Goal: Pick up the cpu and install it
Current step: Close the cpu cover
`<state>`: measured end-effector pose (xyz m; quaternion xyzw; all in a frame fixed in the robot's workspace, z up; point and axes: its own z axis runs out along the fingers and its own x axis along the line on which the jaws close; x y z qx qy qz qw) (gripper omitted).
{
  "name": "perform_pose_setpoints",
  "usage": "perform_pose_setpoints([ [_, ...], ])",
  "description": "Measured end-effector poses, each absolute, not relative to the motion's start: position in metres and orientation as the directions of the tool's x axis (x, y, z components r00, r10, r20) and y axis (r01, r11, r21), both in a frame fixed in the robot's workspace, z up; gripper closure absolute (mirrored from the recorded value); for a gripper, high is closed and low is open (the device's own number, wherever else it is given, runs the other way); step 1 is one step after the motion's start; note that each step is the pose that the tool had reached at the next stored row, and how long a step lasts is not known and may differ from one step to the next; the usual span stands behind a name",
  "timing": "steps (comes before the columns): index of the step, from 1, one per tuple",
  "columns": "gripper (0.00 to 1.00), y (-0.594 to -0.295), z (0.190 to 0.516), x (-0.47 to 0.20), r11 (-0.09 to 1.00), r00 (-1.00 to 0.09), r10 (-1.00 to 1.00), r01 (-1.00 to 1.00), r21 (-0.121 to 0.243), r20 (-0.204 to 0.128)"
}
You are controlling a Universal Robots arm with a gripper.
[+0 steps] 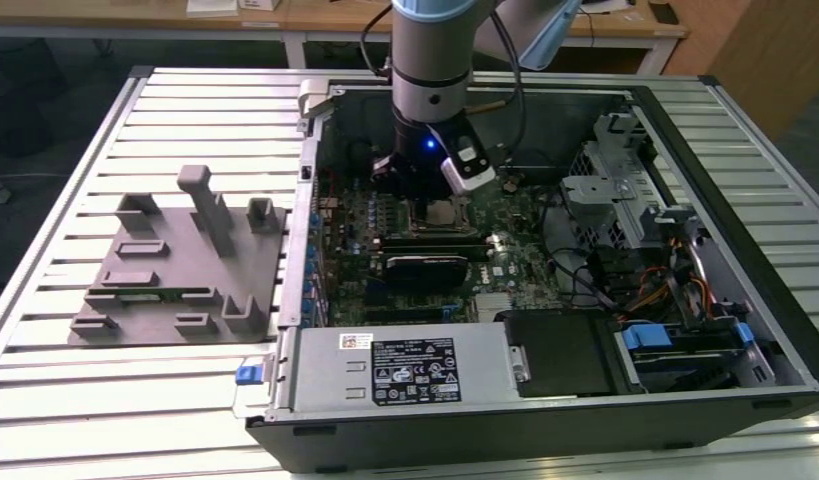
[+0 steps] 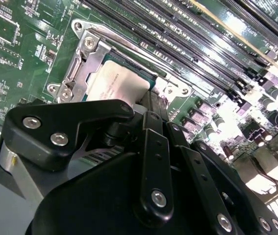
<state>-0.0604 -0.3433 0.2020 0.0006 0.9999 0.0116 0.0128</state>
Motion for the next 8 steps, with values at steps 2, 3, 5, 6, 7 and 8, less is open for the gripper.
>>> perform_pose_setpoints([
  [2, 0.89, -0.343, 0.205, -0.060, 1.000, -1.000, 0.001, 0.001, 0.023, -0.026],
  [3, 0.89, -0.343, 0.206, -0.060, 1.000, -1.000, 0.001, 0.001, 0.023, -0.026],
  [5, 0.89, -0.343, 0.210, -0.060, 1.000, -1.000, 0.001, 0.001, 0.023, -0.026],
  [6, 0.89, -0.343, 0.212, -0.060, 1.000, -1.000, 0.001, 0.001, 0.023, -0.027],
  [7, 0.89, -0.343, 0.213, -0.060, 1.000, -1.000, 0.001, 0.001, 0.023, -0.028],
  [8, 0.89, -0.343, 0.215, -0.060, 1.000, -1.000, 0.001, 0.001, 0.023, -0.029],
])
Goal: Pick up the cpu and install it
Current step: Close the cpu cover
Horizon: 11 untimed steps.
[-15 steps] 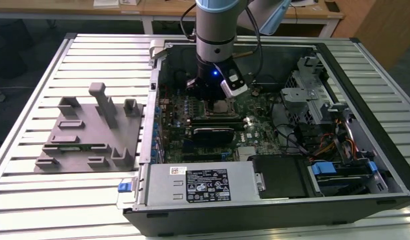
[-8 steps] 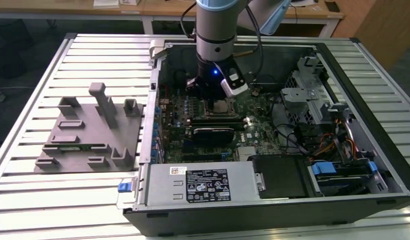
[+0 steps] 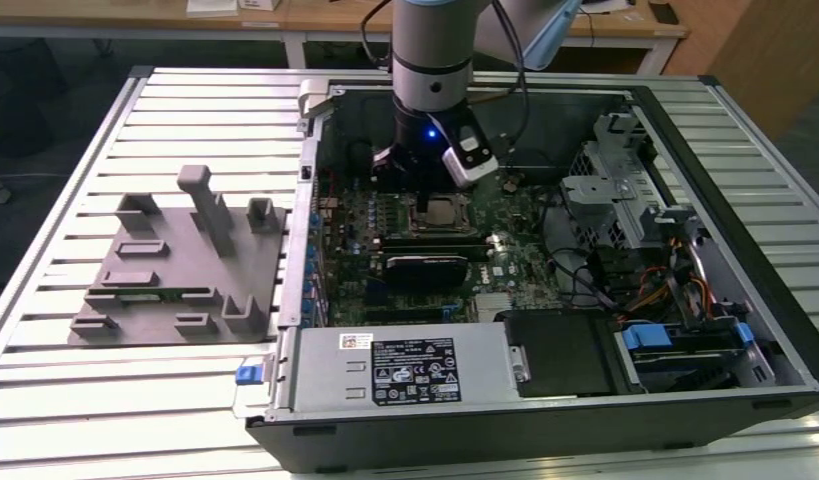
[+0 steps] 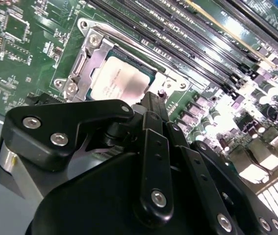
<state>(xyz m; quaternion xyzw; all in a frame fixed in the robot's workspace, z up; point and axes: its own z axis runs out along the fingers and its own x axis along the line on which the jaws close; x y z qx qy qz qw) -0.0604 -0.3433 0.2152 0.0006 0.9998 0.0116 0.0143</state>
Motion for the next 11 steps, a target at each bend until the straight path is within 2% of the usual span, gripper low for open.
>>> perform_pose_setpoints([
  [11, 0.89, -0.3433, 0.2207, -0.0607, 1.000, -0.999, 0.001, 0.000, 0.023, -0.038],
])
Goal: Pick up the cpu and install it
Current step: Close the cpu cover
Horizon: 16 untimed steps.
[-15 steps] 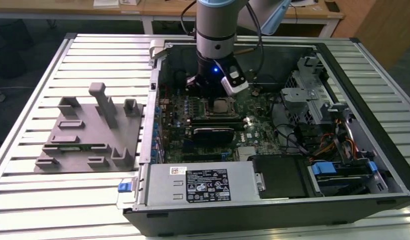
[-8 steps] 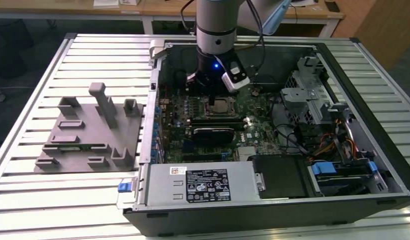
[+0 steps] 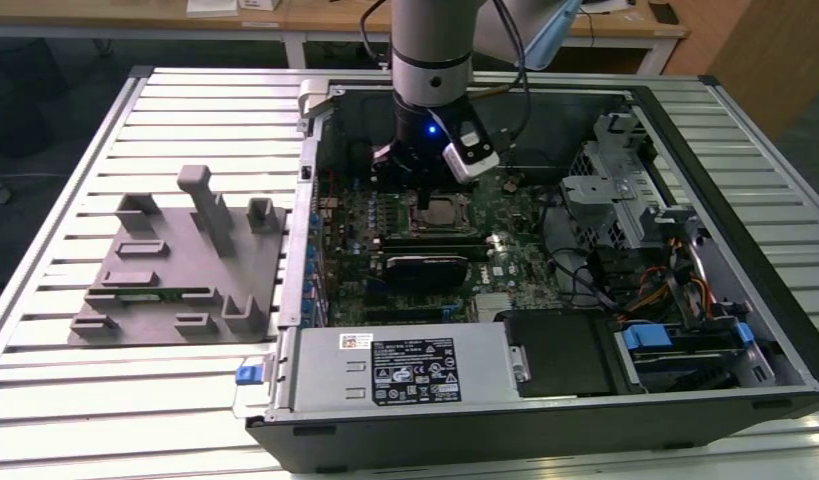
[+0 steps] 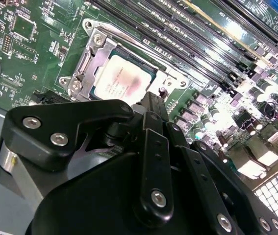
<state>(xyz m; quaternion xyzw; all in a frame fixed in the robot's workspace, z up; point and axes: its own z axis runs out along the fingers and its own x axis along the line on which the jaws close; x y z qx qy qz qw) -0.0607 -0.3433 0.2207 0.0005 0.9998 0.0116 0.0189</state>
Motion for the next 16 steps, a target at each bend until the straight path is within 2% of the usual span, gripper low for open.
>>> perform_pose_setpoints([
  [16, 0.89, -0.343, 0.220, -0.039, 1.000, -0.999, 0.001, 0.001, 0.023, -0.039],
])
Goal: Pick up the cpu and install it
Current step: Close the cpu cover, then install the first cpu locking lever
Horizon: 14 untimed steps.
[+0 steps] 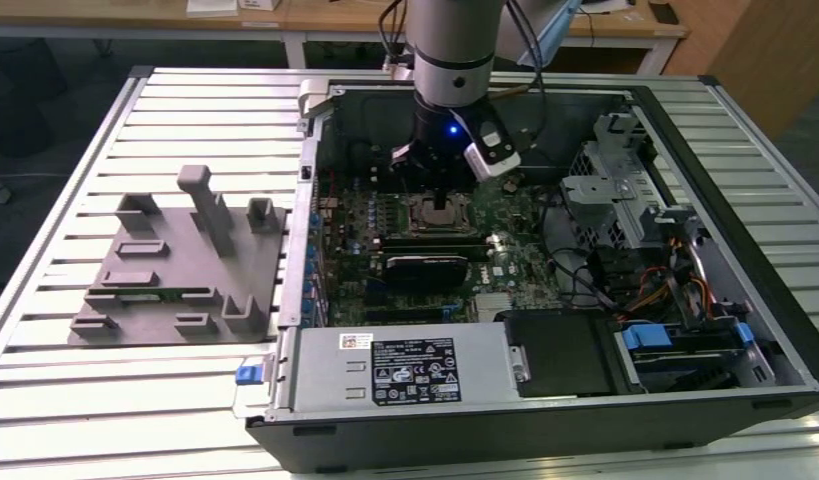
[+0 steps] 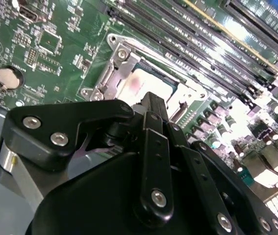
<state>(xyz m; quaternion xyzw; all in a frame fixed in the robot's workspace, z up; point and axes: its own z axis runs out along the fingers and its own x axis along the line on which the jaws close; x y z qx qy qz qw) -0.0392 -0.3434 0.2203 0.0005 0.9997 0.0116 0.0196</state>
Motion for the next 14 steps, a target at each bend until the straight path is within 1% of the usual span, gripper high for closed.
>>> perform_pose_setpoints([
  [7, 0.89, -0.3433, 0.2277, -0.0392, 1.000, -0.999, 0.002, 0.001, 0.023, -0.039],
  [14, 0.89, -0.3433, 0.2280, -0.0391, 1.000, -0.999, 0.002, 0.001, 0.023, -0.039],
])
